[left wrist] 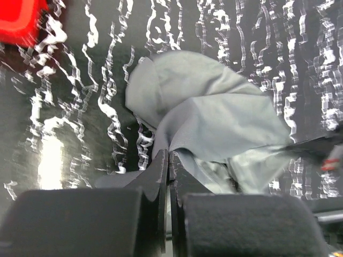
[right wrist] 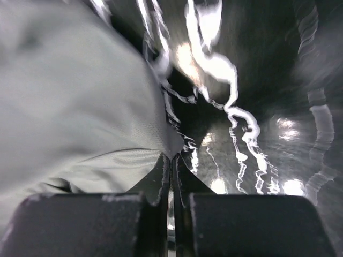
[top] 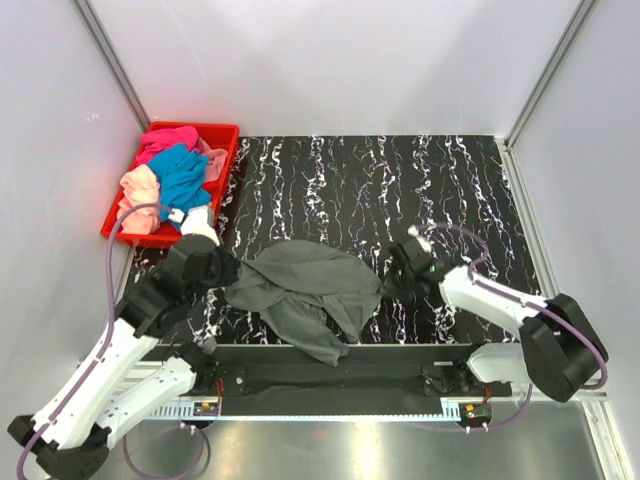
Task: Fold and stack the t-shirts
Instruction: Move the tshirt to the center of the board, then flatten the tshirt out
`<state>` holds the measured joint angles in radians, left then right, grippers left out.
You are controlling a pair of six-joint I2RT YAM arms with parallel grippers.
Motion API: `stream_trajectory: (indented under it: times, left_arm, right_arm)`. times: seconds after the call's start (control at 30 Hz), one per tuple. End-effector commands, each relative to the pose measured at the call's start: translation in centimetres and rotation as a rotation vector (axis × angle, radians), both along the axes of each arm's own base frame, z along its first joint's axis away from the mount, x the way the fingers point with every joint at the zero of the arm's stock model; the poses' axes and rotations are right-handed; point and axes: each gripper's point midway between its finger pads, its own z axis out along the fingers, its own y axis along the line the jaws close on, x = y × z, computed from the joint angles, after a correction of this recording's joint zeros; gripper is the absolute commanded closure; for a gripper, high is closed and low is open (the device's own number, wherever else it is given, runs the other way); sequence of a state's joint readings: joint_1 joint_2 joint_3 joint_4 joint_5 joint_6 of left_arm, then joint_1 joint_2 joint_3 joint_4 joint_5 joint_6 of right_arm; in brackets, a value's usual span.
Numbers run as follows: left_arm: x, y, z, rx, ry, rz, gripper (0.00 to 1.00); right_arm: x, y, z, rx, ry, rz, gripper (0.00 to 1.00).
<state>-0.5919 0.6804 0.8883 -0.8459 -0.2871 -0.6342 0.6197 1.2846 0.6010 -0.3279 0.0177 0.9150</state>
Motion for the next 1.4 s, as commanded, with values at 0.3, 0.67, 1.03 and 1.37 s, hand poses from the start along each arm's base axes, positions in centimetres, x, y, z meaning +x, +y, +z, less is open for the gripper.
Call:
stream_trajectory:
  times: [0.3,0.67,1.03,1.37]
  left_arm:
    - [6.3,-2.1,24.2,0.08,-0.45,-0.109,1.0]
    - [3.9,-8.1,6.0,0.03,-0.014,-0.408,1.0]
    - [2.3,-7.9,-13.5,0.092,0.406,-0.313,1.0]
    - [6.5,-7.0,-12.3,0.194,0.326,-0.189,0.59]
  right_arm:
    - [4.0,-12.3,41.0,-0.274,-0.832,-0.263,1.0]
    - [-1.5,-13.6,32.2,-0.286,-0.625,-0.144,1.0]
    - [-1.8,-8.8,12.9,-0.239,-0.222,-0.086,1.0]
    - [2.2,-8.8,9.5,-0.409,-0.148,-0.16,1.0]
